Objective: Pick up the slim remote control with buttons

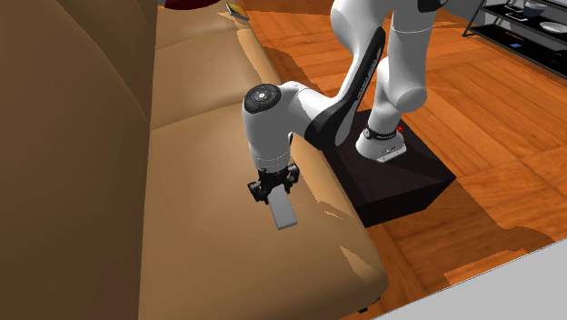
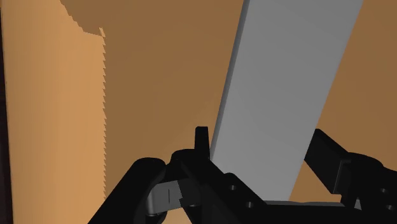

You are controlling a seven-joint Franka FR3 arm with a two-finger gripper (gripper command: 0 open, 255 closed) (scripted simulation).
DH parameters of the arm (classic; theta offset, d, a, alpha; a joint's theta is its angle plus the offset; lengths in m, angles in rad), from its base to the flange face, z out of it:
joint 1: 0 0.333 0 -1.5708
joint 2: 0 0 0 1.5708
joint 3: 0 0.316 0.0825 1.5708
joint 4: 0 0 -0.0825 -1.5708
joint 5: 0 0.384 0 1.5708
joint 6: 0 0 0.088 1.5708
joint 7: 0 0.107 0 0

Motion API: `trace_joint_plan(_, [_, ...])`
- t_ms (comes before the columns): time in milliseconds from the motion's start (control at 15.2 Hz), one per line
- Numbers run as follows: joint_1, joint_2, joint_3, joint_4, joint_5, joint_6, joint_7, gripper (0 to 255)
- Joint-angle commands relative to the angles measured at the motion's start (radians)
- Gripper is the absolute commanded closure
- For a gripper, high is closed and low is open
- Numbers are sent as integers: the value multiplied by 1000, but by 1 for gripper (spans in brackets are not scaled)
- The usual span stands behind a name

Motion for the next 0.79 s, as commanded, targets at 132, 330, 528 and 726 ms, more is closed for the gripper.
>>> trace_joint_plan(132, [-6, -28, 7, 23, 24, -45, -15, 255])
trace_joint_plan(330, [-11, -51, 11, 43, 41, -81, -26, 255])
trace_joint_plan(528, [-15, -71, 13, 65, 57, -118, -36, 255])
trace_joint_plan(726, [-19, -89, 15, 88, 71, -156, -45, 255])
